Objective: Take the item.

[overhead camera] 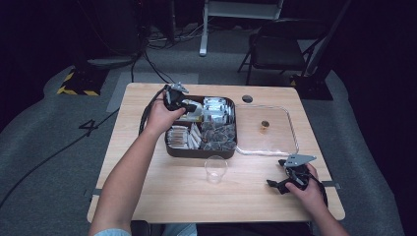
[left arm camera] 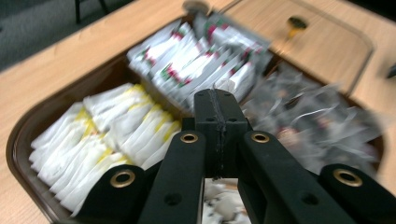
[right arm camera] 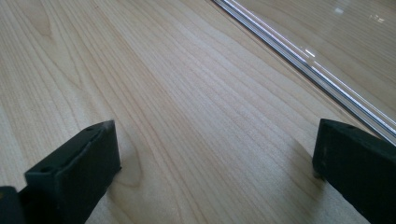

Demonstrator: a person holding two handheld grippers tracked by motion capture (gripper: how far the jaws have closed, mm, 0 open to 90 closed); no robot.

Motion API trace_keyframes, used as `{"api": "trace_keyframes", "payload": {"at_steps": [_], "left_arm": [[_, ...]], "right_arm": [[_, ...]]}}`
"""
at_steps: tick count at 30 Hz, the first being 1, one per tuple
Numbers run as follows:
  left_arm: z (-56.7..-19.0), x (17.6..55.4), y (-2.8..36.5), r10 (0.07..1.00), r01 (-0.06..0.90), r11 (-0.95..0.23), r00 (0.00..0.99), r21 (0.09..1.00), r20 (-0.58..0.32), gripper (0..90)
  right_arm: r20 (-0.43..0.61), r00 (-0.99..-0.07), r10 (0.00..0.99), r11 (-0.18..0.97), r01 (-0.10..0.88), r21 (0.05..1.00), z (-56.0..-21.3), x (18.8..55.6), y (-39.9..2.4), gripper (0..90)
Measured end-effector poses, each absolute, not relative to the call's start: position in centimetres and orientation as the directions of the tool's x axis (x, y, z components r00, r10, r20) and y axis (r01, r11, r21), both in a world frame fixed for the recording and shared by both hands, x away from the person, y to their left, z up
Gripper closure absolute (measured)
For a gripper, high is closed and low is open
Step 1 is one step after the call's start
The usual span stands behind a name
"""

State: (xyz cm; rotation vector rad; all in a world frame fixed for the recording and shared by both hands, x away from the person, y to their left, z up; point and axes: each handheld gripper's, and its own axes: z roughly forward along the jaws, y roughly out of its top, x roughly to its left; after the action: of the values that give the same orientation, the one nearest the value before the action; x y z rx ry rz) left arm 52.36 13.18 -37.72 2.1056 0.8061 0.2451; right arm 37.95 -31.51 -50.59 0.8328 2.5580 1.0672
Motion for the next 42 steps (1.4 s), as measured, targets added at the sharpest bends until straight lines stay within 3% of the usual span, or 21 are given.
{"api": "trace_keyframes", "payload": {"at_steps": [23, 32, 42], "left_arm": [[-32.2, 40.4, 11.0, 0.476, 0.318, -0.432, 0.875, 0.844, -0.086, 89.3], [-33.7, 36.3, 10.1, 0.434, 0.313, -0.437, 0.895, 0.843, -0.107, 89.2], [-37.0, 35.3, 8.8, 0.421, 0.337, -0.458, 0.897, 0.823, -0.133, 89.0]], "right_arm": [[-0.003, -0.794, 0.608, 0.557, 0.424, 0.714, -50.6, 37.5, -31.5, 1.8], [-0.002, -0.79, 0.613, 0.554, 0.428, 0.714, -50.6, 37.4, -31.5, 1.7], [-0.004, -0.788, 0.616, 0.553, 0.429, 0.715, -50.6, 37.4, -31.4, 1.8]]}}
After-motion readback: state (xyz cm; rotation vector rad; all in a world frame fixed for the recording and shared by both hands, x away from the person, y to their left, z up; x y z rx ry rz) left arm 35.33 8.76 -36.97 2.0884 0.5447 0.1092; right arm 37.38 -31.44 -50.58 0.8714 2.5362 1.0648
